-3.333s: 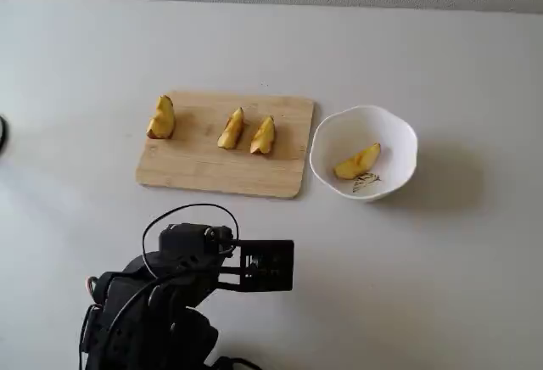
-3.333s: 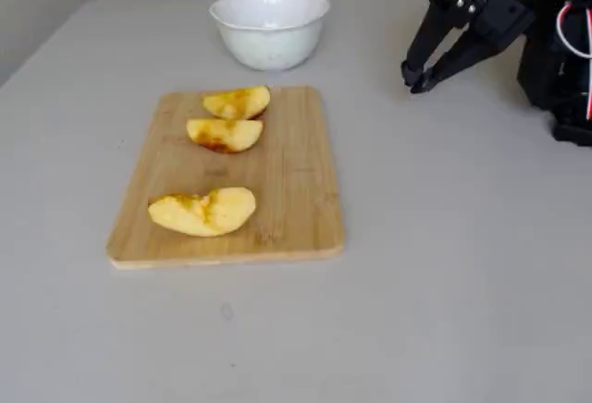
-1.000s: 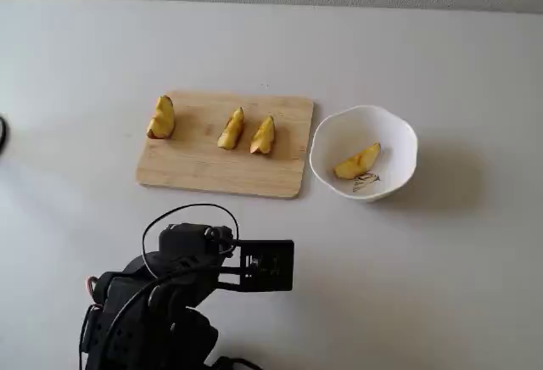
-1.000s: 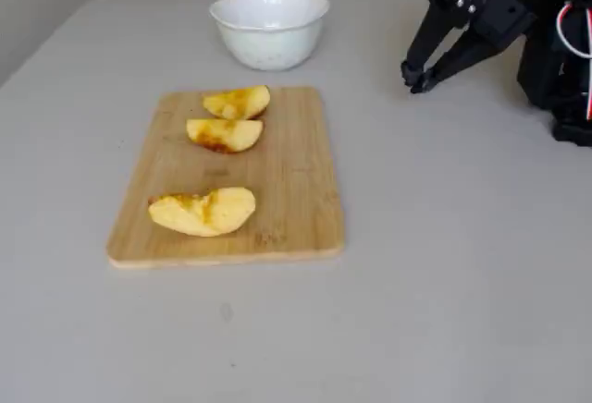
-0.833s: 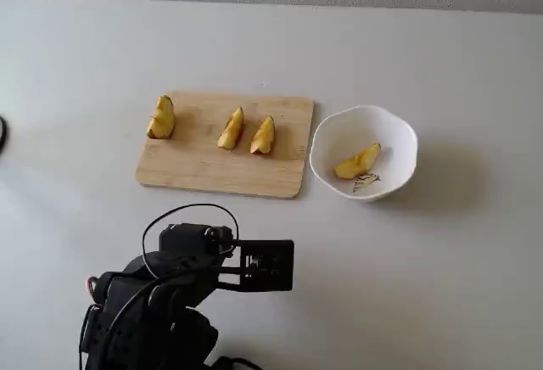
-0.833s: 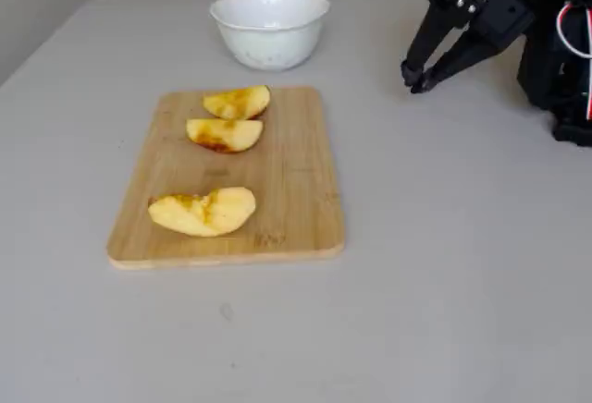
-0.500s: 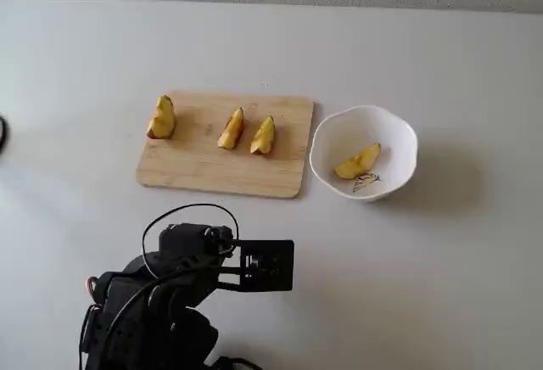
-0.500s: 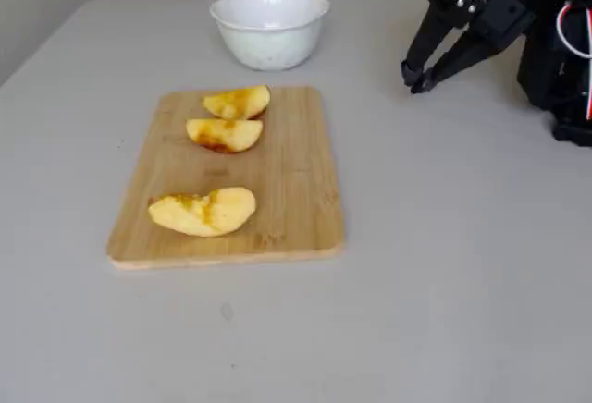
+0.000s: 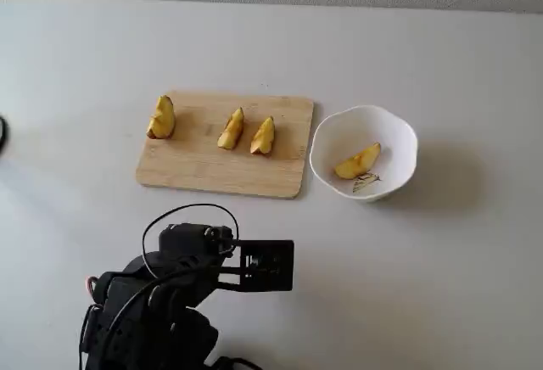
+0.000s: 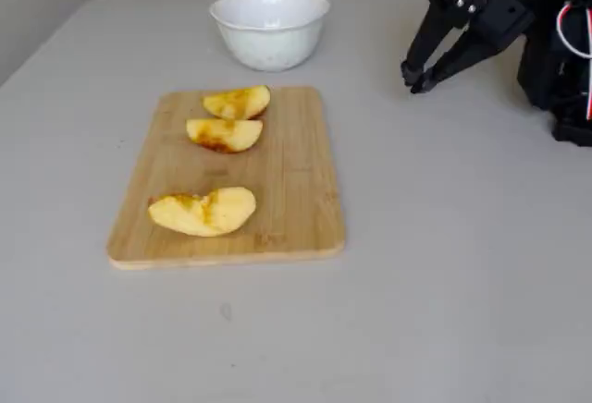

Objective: Pick up the third from the right apple slice from the cutting board and place it into the bowl

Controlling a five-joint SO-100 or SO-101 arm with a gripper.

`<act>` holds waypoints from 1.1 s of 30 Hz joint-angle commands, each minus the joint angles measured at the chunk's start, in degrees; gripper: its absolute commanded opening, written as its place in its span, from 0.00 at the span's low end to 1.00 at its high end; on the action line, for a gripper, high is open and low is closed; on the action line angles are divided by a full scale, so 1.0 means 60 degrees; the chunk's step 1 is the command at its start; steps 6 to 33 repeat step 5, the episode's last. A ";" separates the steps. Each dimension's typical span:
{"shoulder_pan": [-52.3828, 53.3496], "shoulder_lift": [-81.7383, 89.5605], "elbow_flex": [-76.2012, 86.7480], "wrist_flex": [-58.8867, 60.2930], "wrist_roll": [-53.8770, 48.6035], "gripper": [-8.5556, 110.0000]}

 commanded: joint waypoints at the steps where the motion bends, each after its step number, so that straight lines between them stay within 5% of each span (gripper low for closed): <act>1: 0.0103 0.0132 0.0015 -0.0190 0.0059 0.07; 33: 0.0103 0.0132 0.0015 -0.0190 0.0059 0.07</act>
